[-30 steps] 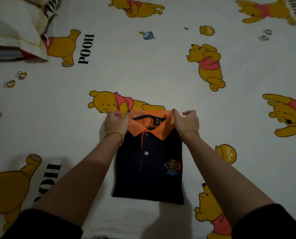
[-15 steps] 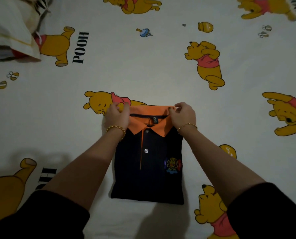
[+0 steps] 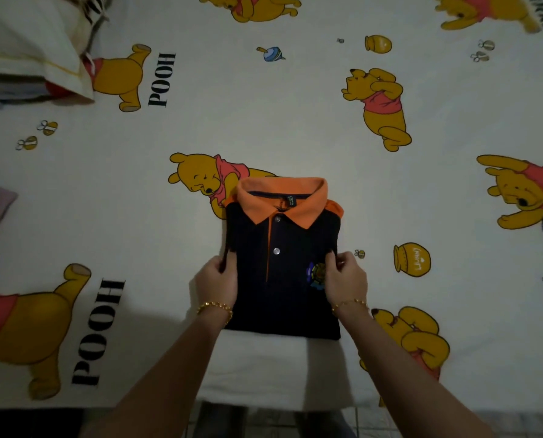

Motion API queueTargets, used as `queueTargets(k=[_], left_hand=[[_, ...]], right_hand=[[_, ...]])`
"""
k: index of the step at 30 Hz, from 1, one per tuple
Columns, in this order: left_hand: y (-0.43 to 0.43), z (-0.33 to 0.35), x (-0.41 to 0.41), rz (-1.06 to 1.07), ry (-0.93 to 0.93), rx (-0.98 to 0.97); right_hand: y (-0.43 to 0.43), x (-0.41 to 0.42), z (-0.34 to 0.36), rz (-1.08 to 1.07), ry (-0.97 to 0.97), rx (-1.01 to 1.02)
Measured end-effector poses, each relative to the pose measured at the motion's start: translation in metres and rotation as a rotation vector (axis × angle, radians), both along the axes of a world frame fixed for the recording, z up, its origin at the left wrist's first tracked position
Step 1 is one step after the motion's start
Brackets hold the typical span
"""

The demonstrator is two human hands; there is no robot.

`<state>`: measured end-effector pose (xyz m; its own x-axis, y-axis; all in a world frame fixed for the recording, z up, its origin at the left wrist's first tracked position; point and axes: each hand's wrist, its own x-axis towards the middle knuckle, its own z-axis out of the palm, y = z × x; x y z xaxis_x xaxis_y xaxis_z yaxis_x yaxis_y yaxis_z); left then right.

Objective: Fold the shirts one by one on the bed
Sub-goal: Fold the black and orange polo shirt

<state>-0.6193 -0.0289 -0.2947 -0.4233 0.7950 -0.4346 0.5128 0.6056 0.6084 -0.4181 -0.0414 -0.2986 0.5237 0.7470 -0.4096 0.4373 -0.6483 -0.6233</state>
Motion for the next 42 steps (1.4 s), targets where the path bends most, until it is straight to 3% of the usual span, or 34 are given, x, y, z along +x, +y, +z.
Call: queueTargets(k=[5,10,16,26,29,33,37,39,42], left_hand=[[-0.030,0.009,0.000,0.058,0.005,0.137],[-0.064,0.005,0.000,0.131,-0.048,0.064],[-0.091,0.014,-0.010,0.007,0.000,0.025],[-0.111,0.013,-0.032,-0.065,-0.044,0.029],[-0.107,0.007,-0.036,-0.183,0.100,0.180],[-0.076,0.014,-0.008,-0.513,0.323,0.353],[-0.058,-0.016,0.007,-0.794,0.477,0.207],[-0.059,-0.034,0.004,-0.793,0.470,0.132],[-0.047,-0.035,0.008,-0.712,0.410,0.135]], right_hand=[[-0.024,0.005,0.007,-0.066,0.033,0.129],[-0.052,0.003,0.009,-0.028,0.181,0.012],[-0.093,0.011,0.006,0.142,0.134,-0.090],[-0.115,0.021,0.005,0.162,0.042,-0.087],[-0.108,0.013,0.015,0.058,-0.055,0.082],[-0.075,-0.016,0.020,0.266,-0.307,0.253],[-0.064,-0.024,-0.016,0.560,-0.490,0.114],[-0.066,-0.018,-0.030,0.555,-0.499,0.048],[-0.051,-0.015,-0.031,0.526,-0.476,0.113]])
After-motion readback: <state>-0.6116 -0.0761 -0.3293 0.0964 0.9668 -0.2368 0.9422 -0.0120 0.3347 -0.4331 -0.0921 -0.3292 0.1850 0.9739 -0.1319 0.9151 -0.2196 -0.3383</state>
